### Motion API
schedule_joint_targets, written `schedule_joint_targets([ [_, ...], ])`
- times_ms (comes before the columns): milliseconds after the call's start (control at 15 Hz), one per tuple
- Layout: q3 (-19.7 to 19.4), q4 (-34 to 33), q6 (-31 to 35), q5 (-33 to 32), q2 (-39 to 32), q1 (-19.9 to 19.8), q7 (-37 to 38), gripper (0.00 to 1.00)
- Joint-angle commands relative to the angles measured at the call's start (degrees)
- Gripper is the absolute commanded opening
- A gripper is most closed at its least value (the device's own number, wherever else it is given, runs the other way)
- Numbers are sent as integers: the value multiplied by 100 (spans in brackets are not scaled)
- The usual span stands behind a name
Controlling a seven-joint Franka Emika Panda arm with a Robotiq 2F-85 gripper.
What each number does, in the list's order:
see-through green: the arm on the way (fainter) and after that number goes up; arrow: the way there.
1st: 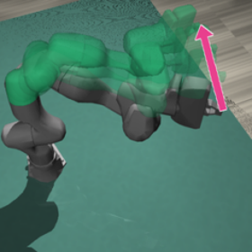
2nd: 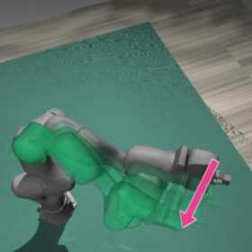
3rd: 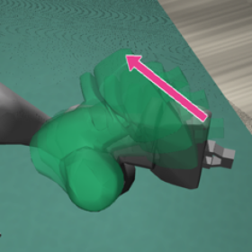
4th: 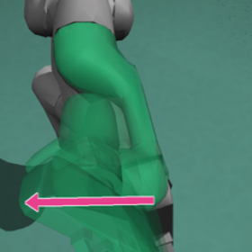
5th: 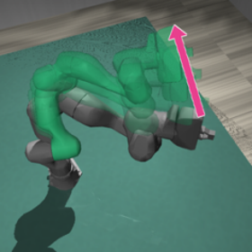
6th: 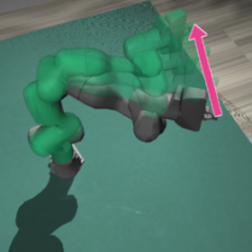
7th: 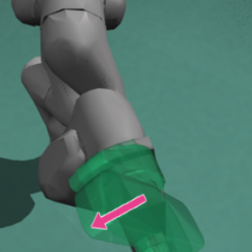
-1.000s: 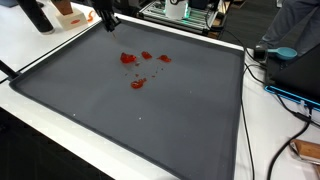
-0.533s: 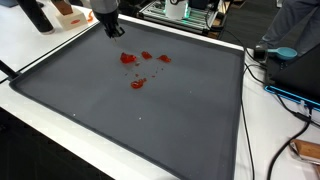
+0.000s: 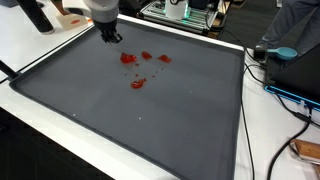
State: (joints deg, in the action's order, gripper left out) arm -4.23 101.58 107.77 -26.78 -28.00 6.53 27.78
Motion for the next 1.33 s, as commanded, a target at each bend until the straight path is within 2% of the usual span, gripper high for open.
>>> schedule_joint_targets([
  [0,-126,-159,70,-279,-201,164,190,3],
  [667,-166,-264,200,-435,-411,296,340,3],
  [1267,-27,-369,178,12,-358,110,-218,3],
])
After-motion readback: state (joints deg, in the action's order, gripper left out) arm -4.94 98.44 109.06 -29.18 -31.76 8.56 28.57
